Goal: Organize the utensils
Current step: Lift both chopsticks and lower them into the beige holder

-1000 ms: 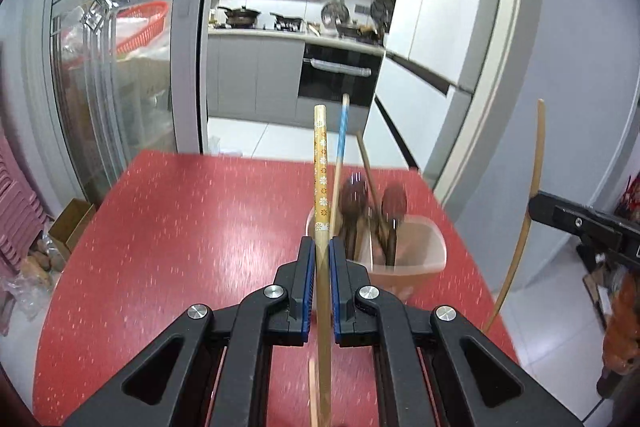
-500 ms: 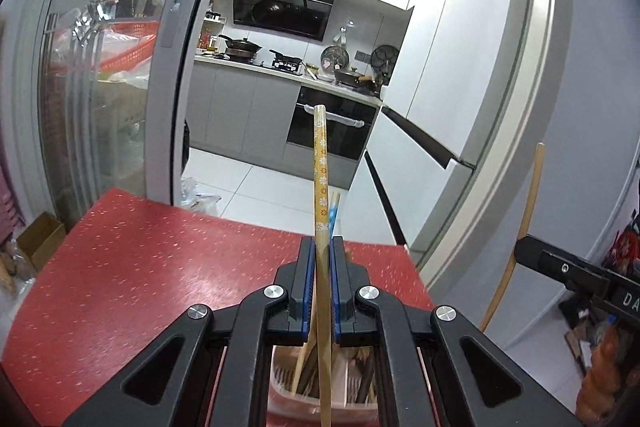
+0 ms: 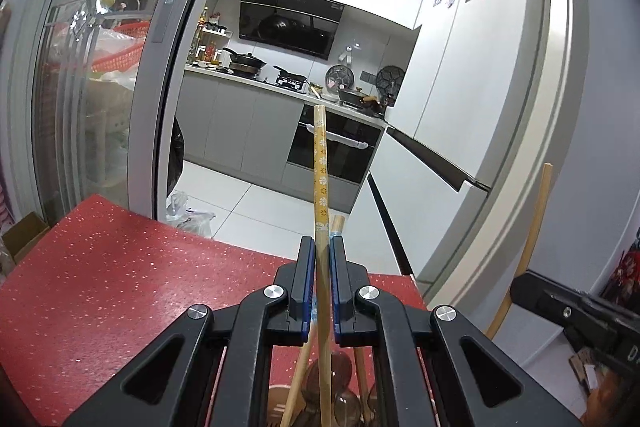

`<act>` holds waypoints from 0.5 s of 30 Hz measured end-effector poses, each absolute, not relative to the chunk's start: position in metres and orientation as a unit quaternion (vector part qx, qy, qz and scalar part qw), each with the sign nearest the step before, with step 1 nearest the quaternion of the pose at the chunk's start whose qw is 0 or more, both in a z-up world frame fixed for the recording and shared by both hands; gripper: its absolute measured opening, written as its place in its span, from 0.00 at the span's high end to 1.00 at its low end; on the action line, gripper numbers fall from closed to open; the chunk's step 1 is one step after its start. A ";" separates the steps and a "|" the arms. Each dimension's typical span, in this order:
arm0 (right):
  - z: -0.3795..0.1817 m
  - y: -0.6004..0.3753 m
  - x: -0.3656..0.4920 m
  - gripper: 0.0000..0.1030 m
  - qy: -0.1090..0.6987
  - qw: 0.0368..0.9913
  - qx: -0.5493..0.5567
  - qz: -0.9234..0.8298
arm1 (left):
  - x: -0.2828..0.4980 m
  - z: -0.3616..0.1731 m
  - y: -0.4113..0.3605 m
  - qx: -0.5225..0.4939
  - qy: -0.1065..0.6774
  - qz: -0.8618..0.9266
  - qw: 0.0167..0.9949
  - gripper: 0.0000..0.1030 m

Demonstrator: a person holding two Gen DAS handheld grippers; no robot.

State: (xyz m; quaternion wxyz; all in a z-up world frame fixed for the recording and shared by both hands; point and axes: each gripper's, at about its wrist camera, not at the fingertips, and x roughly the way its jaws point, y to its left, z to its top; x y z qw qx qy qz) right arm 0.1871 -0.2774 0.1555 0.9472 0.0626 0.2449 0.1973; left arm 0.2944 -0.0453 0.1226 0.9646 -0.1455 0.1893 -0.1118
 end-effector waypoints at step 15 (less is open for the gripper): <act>0.112 -0.259 0.187 0.94 0.247 0.948 0.007 0.199 | 0.284 0.085 -0.056 -0.105 0.181 -0.099 0.973 0.68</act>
